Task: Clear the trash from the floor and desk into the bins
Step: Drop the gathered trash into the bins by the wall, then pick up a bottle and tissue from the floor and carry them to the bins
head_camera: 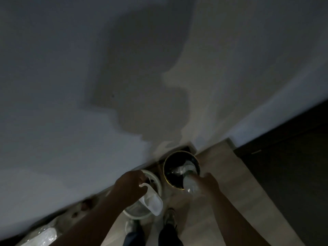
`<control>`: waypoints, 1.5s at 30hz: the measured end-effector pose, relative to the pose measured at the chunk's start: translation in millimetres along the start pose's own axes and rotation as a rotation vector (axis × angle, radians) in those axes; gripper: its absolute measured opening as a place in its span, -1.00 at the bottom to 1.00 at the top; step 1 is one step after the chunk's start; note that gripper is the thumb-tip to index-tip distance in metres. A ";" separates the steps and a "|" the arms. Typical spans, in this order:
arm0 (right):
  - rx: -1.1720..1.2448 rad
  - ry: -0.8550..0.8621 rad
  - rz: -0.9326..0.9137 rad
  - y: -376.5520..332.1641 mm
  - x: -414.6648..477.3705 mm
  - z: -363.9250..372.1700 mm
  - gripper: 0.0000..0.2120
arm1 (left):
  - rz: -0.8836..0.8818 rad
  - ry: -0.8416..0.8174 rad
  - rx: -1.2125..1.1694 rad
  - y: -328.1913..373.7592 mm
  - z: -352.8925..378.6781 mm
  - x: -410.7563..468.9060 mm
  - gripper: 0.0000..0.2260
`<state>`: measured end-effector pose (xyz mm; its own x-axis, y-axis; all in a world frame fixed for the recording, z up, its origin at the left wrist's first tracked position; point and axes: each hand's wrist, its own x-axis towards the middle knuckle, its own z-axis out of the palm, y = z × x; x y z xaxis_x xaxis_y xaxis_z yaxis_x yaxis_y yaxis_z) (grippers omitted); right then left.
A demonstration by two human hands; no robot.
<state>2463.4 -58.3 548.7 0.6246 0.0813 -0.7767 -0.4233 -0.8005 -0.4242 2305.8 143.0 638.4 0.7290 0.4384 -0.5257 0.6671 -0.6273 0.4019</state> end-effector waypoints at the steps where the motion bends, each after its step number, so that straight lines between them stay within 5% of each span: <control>1: -0.030 -0.008 -0.019 -5.7 4.2 0.5 -0.44 | -0.013 0.008 -0.007 0.2 -0.3 1.3 -0.79; 8: -0.131 -0.073 -0.071 -9.7 -7.5 11.7 -0.60 | -0.114 0.044 -0.104 -10.5 -4.8 -5.0 -0.83; 15: -0.290 -0.143 -0.155 -23.2 -55.3 34.3 -0.50 | -0.173 0.106 -0.202 -38.4 -20.8 -43.8 -0.79; 19: -0.440 -0.200 -0.283 -43.1 -92.4 66.1 -0.80 | -0.226 0.179 -0.242 -76.6 -32.3 -90.5 -0.78; 21: -0.533 -0.210 -0.359 -55.7 -114.8 88.6 -0.80 | -0.265 0.227 -0.246 -103.1 -36.8 -120.6 -0.76; 26: -0.826 -0.250 -0.590 -87.2 -199.0 161.7 -0.51 | -0.411 0.374 -0.268 -180.8 -40.8 -209.1 -0.75; 31: -1.063 -0.331 -0.886 -99.3 -302.2 259.4 -0.42 | -0.553 0.507 -0.331 -273.7 -38.1 -320.2 -0.75; 45: -1.400 -0.567 -1.440 -62.2 -558.0 530.6 -0.43 | -0.930 0.704 -0.538 -476.3 23.6 -591.4 -0.68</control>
<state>1793.0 261.2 761.4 -0.3585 0.8278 -0.4315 0.9062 0.1977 -0.3738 1553.4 167.3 740.2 -0.2282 0.9165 -0.3286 0.8240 0.3616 0.4361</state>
